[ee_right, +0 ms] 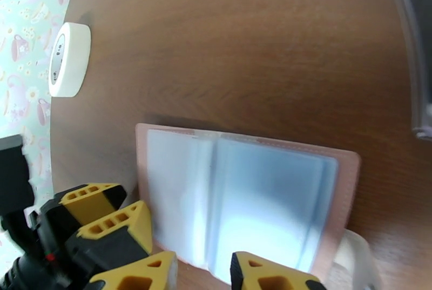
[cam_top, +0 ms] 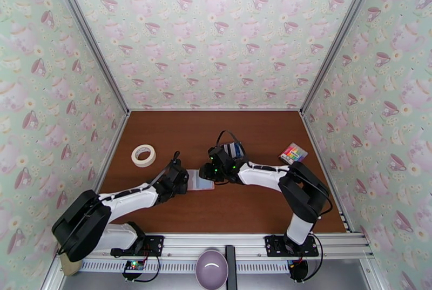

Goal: Put the credit cards into the card holder

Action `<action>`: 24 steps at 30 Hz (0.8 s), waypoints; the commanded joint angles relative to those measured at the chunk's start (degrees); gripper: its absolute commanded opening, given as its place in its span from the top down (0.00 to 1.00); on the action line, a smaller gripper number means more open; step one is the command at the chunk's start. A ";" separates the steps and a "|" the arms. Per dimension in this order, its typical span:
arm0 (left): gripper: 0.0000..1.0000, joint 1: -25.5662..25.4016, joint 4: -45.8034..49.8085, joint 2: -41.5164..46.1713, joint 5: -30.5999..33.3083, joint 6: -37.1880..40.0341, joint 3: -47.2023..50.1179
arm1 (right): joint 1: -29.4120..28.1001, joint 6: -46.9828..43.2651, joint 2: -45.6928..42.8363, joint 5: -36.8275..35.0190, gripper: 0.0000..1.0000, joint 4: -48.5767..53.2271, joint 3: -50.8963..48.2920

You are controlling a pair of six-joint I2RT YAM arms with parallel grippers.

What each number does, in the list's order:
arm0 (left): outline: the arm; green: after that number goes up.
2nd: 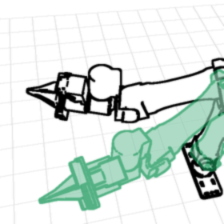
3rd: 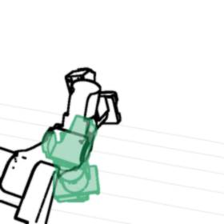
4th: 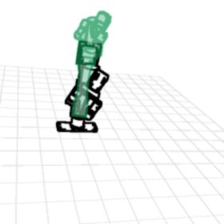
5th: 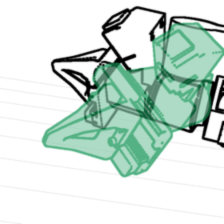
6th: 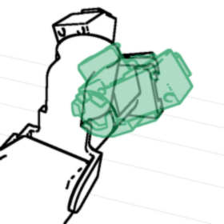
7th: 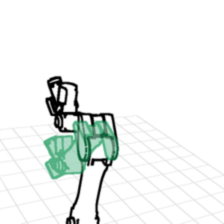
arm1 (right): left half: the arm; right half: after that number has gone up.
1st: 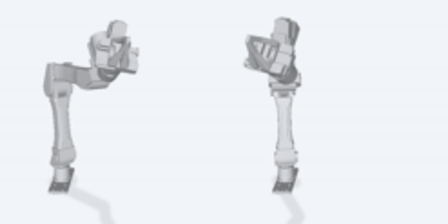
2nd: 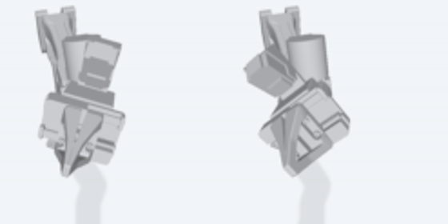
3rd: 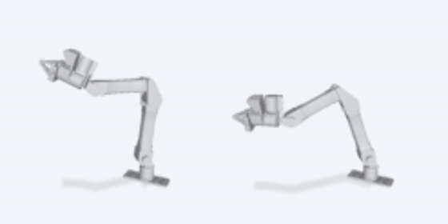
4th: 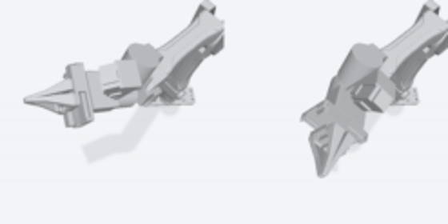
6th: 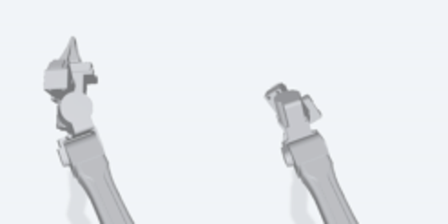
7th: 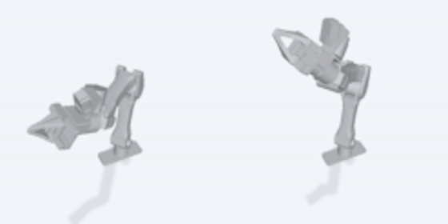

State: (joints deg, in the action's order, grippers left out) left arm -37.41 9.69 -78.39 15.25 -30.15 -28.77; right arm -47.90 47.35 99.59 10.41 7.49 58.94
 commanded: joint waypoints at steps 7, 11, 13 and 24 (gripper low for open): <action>0.57 1.10 -3.53 0.61 -6.76 2.17 -1.35 | 4.27 -10.62 -7.98 -14.00 0.65 17.91 8.88; 0.55 1.36 -1.61 0.94 -7.61 3.93 -3.04 | 5.59 -15.13 -9.67 -23.73 0.56 22.41 11.30; 0.54 1.44 -2.34 1.74 -8.52 4.14 -2.58 | 6.17 -20.35 -9.66 -26.92 0.50 22.84 12.17; 0.52 8.42 -6.01 9.17 -15.87 3.52 2.16 | 16.36 -28.64 -4.38 -23.62 0.48 28.94 20.06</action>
State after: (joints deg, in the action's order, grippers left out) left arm -30.24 5.26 -70.78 2.98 -27.35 -28.25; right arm -33.12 22.48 93.49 -14.22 34.26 76.93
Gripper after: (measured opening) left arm 0.478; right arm 0.526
